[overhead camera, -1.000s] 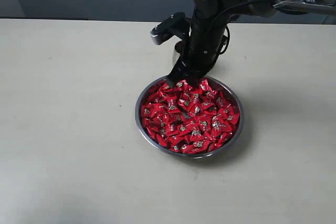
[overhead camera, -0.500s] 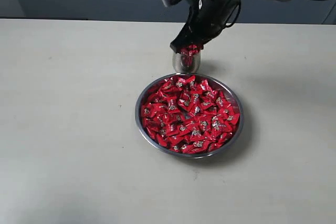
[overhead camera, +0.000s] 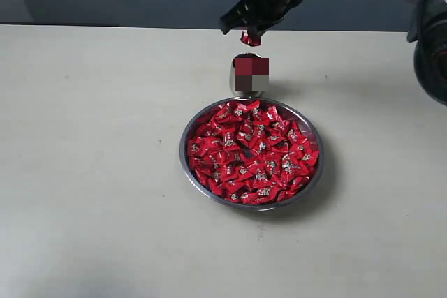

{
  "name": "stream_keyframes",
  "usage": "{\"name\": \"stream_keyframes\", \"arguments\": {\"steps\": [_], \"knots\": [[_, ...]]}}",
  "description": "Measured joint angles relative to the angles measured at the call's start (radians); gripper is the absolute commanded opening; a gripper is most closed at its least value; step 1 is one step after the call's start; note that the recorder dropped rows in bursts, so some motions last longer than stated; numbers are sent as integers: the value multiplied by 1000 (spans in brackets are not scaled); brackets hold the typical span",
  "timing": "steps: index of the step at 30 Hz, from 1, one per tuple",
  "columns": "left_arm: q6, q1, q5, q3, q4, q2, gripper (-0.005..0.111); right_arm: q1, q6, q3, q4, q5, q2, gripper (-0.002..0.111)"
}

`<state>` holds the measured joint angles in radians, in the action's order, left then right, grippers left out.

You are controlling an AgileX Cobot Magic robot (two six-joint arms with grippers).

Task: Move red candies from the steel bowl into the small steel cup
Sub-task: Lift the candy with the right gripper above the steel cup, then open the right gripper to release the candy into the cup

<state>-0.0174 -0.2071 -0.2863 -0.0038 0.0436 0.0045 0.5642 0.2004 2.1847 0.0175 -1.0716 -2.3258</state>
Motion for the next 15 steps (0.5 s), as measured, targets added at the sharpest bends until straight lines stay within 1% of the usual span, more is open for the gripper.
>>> {"name": "stream_keyframes", "arguments": {"steps": [5, 15], "knots": [[0, 0, 0, 0, 0, 0, 0, 0, 4, 70, 44, -57, -70, -1], [0, 0, 0, 0, 0, 0, 0, 0, 6, 79, 26, -59, -94, -1]]}}
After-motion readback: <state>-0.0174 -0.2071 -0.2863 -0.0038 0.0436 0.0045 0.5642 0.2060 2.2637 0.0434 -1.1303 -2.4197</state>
